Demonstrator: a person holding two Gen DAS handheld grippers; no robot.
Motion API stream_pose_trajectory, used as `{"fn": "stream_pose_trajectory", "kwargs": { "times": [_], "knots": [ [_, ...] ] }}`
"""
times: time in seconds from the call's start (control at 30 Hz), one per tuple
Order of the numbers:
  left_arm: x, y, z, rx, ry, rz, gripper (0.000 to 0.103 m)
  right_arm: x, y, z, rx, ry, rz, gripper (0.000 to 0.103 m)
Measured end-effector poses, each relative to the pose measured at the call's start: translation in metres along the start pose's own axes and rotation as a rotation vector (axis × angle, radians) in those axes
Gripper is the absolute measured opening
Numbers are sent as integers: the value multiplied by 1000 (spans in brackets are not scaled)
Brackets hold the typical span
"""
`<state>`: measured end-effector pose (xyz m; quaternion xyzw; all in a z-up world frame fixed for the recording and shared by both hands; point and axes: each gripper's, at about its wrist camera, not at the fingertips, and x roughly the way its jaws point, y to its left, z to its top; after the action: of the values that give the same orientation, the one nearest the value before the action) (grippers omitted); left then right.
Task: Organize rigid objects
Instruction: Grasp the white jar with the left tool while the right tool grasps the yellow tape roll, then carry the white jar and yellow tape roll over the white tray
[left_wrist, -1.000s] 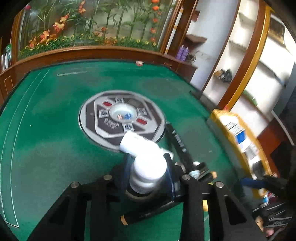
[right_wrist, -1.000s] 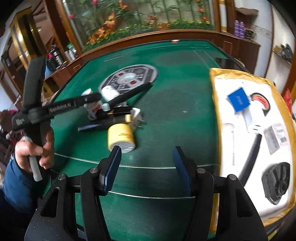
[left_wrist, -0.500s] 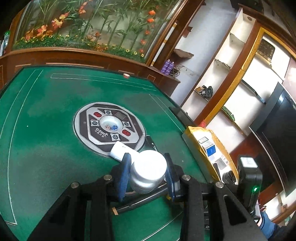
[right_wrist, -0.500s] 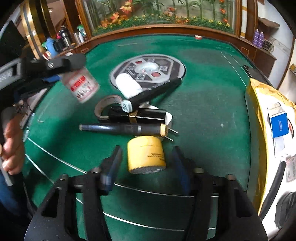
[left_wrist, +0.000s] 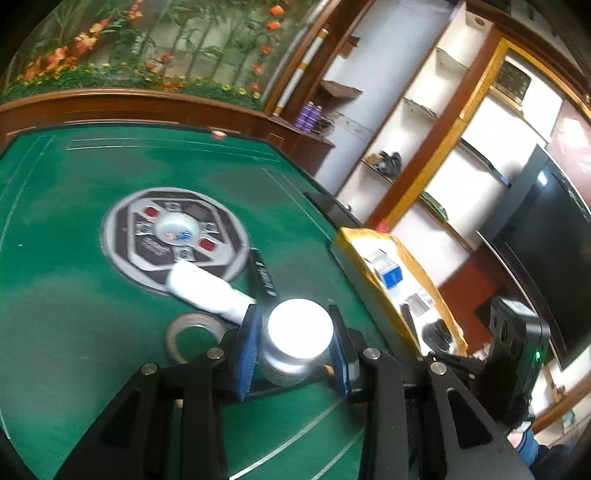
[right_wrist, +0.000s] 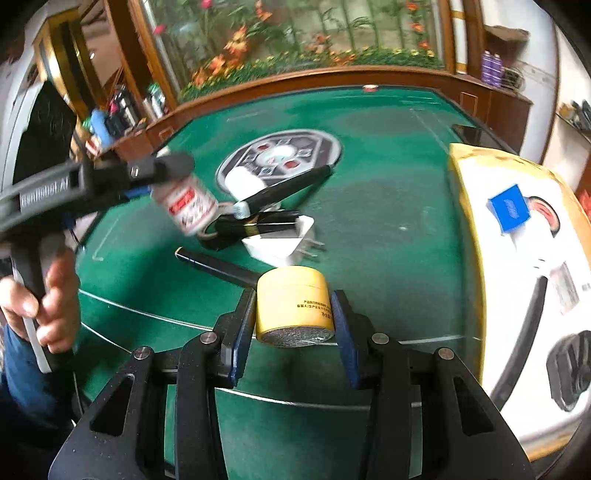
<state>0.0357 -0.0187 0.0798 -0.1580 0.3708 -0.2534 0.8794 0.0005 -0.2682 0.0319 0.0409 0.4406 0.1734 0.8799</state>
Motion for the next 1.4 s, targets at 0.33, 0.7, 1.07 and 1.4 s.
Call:
{"fn": "stream_pose_trajectory", "kwargs": {
  "times": [0.33,0.7,1.07,1.4],
  "knots": [
    [21,-53,-5,55,52,-95,35,-31,-42,0,110,-84,-15,40],
    [62,-140,-7,166,152,-218,35,-83,-114,-8,256,-209,-91,40],
    [134,-197,-5,190,285,-262,35,-116,-189,8,333,-224,-236,40],
    [184,-199,-10,147,362,-218,36,-65,-235,51,333,-73,-295,39]
  ]
}}
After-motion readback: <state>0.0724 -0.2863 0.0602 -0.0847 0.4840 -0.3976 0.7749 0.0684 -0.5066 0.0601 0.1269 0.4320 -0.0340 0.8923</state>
